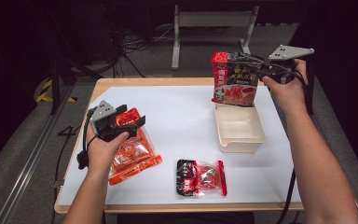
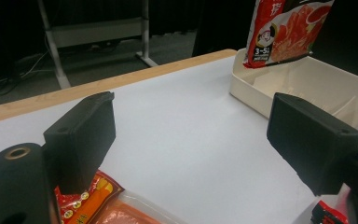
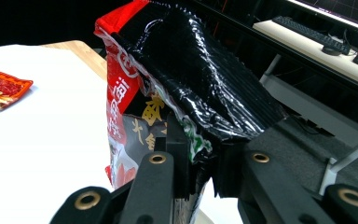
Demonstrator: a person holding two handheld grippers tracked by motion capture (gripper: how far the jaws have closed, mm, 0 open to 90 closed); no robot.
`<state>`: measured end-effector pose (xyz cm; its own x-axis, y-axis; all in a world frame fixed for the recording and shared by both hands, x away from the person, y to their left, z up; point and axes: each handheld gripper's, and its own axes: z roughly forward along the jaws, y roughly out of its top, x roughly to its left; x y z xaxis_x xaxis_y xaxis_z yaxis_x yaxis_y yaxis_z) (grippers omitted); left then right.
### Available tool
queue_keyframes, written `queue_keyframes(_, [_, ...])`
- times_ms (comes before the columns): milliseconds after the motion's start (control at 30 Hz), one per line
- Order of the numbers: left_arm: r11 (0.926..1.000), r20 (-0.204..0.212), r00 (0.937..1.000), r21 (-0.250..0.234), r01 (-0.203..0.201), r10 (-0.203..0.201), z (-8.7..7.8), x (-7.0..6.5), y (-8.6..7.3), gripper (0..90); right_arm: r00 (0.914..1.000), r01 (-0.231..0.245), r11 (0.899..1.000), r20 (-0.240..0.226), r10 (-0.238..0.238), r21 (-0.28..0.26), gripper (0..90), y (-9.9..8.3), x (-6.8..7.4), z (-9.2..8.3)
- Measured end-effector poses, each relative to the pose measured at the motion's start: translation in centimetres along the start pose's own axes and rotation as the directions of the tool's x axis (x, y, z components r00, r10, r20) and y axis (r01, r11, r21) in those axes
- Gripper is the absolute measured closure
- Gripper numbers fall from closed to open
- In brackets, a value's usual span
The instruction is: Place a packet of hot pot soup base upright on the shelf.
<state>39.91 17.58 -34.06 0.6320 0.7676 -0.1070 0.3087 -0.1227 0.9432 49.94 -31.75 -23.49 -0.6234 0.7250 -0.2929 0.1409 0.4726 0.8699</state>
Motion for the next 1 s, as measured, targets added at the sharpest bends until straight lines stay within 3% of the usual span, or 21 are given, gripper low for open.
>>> queue_keyframes(500, [1.0000,-0.014,0.9999,0.004,0.007,-0.007,-0.5,0.2,-0.3,16.5,0.9997,0.017,0.999,0.016,-0.018,0.042,79.8,-1.1,-0.2,1.4])
queue_keyframes(1000, [0.9998,-0.032,0.9993,0.010,0.019,-0.019,-1.1,0.5,-0.7,16.6,0.9998,0.021,0.999,0.005,-0.021,0.042,79.3,-2.1,-0.4,2.6])
